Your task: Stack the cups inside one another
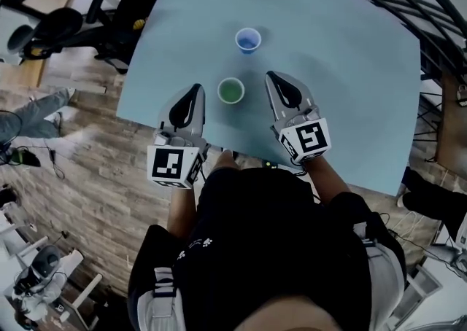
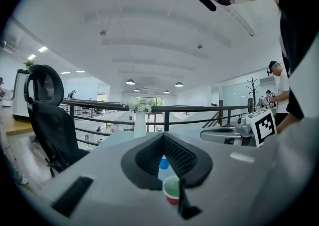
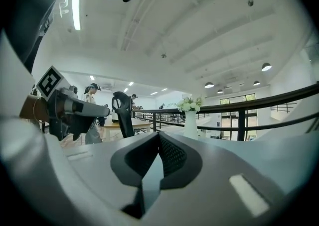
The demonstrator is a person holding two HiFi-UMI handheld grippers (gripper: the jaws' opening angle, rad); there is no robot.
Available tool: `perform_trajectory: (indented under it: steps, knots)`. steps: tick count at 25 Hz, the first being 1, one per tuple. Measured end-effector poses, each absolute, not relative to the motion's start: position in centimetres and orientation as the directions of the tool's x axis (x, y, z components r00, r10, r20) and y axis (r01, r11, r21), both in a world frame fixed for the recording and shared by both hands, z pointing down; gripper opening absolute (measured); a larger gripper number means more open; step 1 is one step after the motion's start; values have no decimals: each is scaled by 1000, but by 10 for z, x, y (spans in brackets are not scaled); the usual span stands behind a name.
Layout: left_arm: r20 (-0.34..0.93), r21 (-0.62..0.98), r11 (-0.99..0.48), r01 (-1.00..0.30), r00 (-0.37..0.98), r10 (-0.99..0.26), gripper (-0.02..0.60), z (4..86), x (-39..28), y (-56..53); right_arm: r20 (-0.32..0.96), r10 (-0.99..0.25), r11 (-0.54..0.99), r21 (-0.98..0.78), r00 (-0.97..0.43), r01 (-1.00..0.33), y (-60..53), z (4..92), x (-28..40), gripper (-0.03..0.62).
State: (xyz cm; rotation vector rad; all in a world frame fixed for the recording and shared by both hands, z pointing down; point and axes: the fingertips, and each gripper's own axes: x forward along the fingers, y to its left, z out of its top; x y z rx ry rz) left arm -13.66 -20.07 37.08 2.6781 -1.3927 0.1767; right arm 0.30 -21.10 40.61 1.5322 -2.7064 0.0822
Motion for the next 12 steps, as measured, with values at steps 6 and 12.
perform_trajectory:
  steps: [6, 12]
  knots:
    - [166, 60, -620, -782, 620, -767, -6, 378, -115, -209, 70, -885, 459, -31, -460, -888, -209, 409, 23, 11]
    - [167, 60, -658, -751, 657, -735, -6, 377, -99, -219, 79, -905, 416, -27, -417, -909, -214, 411, 38, 11]
